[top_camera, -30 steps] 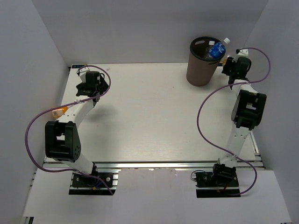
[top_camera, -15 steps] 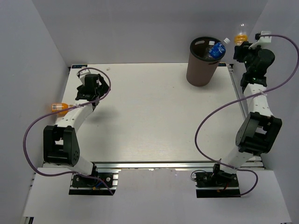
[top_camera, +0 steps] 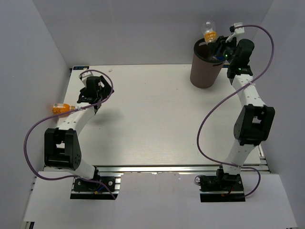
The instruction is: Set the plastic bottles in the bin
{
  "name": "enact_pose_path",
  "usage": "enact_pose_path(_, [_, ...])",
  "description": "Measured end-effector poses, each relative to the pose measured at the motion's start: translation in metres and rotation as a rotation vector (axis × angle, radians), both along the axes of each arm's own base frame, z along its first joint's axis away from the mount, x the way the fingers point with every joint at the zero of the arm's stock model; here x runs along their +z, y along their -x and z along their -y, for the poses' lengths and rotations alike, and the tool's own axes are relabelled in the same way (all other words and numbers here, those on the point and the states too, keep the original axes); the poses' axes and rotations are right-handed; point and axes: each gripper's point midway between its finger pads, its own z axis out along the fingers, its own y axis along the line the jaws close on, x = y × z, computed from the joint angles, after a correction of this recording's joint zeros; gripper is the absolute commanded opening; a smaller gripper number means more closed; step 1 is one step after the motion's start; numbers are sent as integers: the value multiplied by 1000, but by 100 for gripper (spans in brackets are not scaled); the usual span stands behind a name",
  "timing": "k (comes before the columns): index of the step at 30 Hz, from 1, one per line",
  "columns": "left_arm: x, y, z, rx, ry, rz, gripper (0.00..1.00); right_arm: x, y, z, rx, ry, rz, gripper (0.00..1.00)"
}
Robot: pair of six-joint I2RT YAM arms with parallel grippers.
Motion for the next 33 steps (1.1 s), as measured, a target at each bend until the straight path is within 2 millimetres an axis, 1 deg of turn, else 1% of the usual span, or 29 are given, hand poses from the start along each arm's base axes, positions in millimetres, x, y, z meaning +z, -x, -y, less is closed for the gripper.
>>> enact_pose_path(2, [0,0,1,-2,5,0,98,-24,-14,2,-7,-24,-53,0])
enact_pose_path(3, [0,0,1,-3,7,0,98,-36,-22,3,-9,-36,-81,3])
enact_pose_path(5, [0,0,2,-2,10,0,98,-55,-37,3,-10,-51,-126,19])
enact_pose_path(6, [0,0,1,-1,11,-1,98,-61,-45,3,-12,-59,-146,30])
enact_pose_path(8, [-1,1,1,3,12,-3,98,-69,-54,2,-10,-70,-171,41])
enact_pose_path(9, [-1,1,0,6,10,-6,98,-70,-56,1,-6,-74,-182,56])
enact_pose_path(11, [-2,2,-2,17,7,-11,98,-68,-55,-3,-1,-84,-193,89])
enact_pose_path(15, [-2,4,-8,40,7,-13,98,-43,-46,-9,20,-80,-156,89])
enact_pose_path(18, [-2,5,-15,64,13,-16,98,-12,-28,-14,29,-66,-108,89])
enact_pose_path(22, [-7,11,-31,127,24,-43,98,39,15,-17,30,-34,-16,89])
enact_pose_path(24, [-10,16,-47,183,33,-59,98,55,40,-16,17,-23,18,89])
enact_pose_path(25, [-11,18,-54,209,41,-62,98,60,54,-14,0,-19,34,89])
enact_pose_path(27, [-11,22,-80,293,64,-59,98,61,79,-5,-52,-20,51,89])
enact_pose_path(29, [-11,29,-109,395,83,-53,98,54,96,5,-112,-23,57,89])
enact_pose_path(31, [-13,41,-139,516,88,-56,98,41,103,13,-155,-26,29,90])
enact_pose_path(33, [-17,55,-162,621,82,-72,98,27,102,18,-185,-26,-8,89])
